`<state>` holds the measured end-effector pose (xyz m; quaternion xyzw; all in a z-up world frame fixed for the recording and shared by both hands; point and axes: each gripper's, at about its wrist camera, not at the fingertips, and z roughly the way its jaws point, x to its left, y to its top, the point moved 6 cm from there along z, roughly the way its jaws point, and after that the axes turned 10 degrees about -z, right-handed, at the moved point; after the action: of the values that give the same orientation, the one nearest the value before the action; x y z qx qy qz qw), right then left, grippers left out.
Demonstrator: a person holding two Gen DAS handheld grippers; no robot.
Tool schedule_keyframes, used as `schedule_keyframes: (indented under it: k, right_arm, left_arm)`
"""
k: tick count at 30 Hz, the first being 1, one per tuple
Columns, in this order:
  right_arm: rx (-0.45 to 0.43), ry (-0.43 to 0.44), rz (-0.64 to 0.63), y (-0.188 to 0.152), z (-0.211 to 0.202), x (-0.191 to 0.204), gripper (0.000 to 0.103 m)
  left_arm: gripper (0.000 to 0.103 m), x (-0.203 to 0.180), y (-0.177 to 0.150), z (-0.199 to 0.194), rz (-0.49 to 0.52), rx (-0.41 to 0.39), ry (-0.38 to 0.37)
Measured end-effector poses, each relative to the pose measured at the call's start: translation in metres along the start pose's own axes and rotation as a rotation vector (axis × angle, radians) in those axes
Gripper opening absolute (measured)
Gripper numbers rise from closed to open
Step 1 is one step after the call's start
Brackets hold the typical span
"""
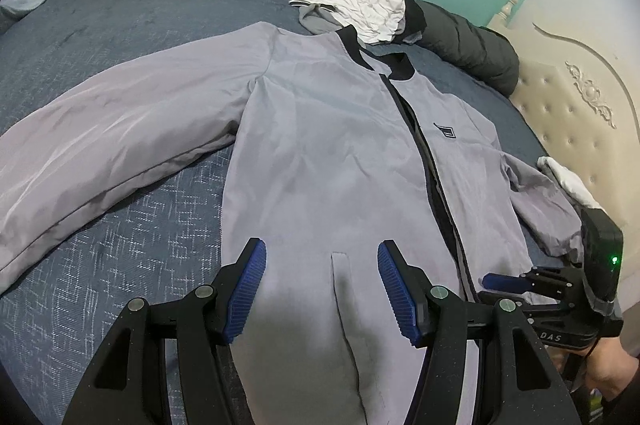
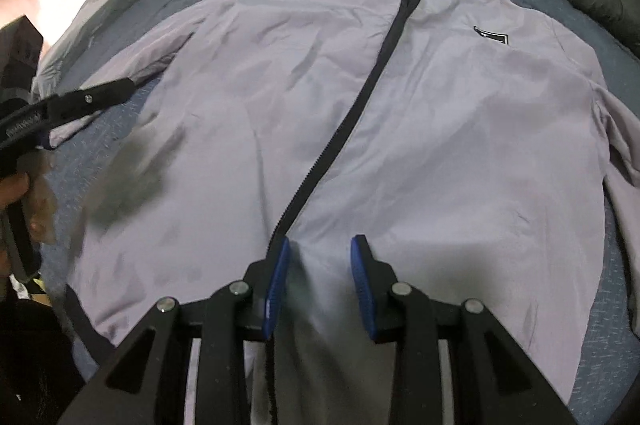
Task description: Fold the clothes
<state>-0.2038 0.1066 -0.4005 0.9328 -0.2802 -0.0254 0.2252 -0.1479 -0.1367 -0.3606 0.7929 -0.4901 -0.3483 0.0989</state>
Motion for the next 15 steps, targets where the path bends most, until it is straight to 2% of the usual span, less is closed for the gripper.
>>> schedule_keyframes:
  k: [5, 9, 15]
  right_arm:
    - [-0.007, -0.034, 0.015, -0.010, -0.019, -0.007, 0.032]
    - [-0.023, -0.004, 0.075, -0.031, -0.041, -0.016, 0.032]
    - [0.025, 0.024, 0.047, -0.061, -0.042, 0.008, 0.032]
  left_arm:
    - [0.062, 0.004, 0.000, -0.007, -0.006, -0.008, 0.001]
    - [0.062, 0.007, -0.001, -0.015, -0.011, -0.022, 0.000]
    - [0.062, 0.005, -0.008, -0.027, -0.002, -0.032, 0.010]
